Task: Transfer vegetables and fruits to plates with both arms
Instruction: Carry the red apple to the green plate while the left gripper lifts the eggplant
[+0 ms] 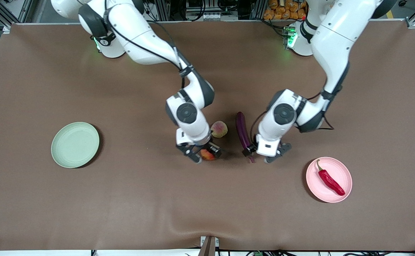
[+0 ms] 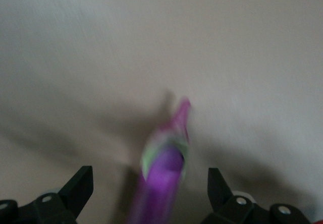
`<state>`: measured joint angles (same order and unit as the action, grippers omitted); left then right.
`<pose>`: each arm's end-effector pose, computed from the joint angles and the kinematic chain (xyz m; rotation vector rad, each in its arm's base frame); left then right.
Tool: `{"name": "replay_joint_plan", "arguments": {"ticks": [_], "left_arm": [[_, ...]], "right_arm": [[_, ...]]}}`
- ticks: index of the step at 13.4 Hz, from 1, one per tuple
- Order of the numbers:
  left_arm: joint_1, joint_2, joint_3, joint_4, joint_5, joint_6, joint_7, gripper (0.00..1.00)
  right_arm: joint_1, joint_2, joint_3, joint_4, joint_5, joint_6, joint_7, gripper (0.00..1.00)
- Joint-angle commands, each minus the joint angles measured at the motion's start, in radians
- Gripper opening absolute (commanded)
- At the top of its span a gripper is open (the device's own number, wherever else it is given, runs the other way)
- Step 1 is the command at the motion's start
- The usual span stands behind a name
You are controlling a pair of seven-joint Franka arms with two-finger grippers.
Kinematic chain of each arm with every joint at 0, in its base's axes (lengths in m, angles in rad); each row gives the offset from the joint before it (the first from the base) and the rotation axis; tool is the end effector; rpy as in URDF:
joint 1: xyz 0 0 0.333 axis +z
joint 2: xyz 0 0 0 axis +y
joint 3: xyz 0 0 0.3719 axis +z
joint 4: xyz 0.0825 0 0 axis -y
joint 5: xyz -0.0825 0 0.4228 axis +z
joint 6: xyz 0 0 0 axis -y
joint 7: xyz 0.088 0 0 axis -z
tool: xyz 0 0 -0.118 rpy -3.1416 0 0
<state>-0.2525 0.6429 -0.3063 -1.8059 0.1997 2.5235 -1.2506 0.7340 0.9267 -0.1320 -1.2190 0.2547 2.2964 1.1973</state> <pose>0.6227 -0.3658 0.2159 2.8833 0.8959 0.0404 0.6782 0.5162 0.2304 -2.7800 0.9970 -0.0277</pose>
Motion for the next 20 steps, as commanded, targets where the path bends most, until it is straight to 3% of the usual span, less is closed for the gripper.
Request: {"name": "replay_joint_plan", "arguments": {"ticks": [1, 5, 6, 7, 8, 10, 13, 16, 20], "left_arm": [[-0.050, -0.016, 0.010, -0.035, 0.081, 0.015, -0.114, 1.00], [-0.097, -0.017, 0.010, -0.096, 0.253, 0.015, -0.289, 0.95], [-0.096, -0.017, 0.007, -0.107, 0.265, 0.014, -0.296, 0.73], [-0.094, -0.019, 0.006, -0.107, 0.265, 0.014, -0.299, 0.26], [-0.096, -0.020, 0.006, -0.105, 0.265, 0.014, -0.300, 0.00], [-0.088, -0.026, 0.006, -0.105, 0.267, 0.011, -0.287, 0.00], [0.019, -0.100, 0.010, -0.087, 0.267, -0.002, -0.186, 0.00], [0.180, -0.118, 0.007, 0.006, 0.264, -0.005, -0.028, 0.00], [0.375, -0.068, 0.004, 0.126, 0.235, -0.006, 0.228, 0.00]], "right_arm": [[-0.131, -0.113, 0.037, -0.008, 0.004, -0.194, -0.167, 0.00], [-0.284, -0.233, 0.026, -0.024, -0.003, -0.469, -0.421, 0.00], [-0.321, -0.261, 0.025, -0.042, -0.011, -0.510, -0.488, 0.00], [-0.364, -0.307, 0.023, -0.098, -0.015, -0.524, -0.596, 0.00], [-0.419, -0.360, 0.023, -0.172, -0.015, -0.523, -0.745, 0.00], [-0.478, -0.437, 0.014, -0.278, -0.031, -0.535, -0.914, 0.00], [-0.542, -0.486, -0.024, -0.419, -0.164, -0.516, -1.100, 0.00], [-0.663, -0.517, -0.032, -0.604, -0.216, -0.295, -1.299, 0.00], [-0.752, -0.506, -0.031, -0.744, -0.216, -0.102, -1.412, 0.00]]}}
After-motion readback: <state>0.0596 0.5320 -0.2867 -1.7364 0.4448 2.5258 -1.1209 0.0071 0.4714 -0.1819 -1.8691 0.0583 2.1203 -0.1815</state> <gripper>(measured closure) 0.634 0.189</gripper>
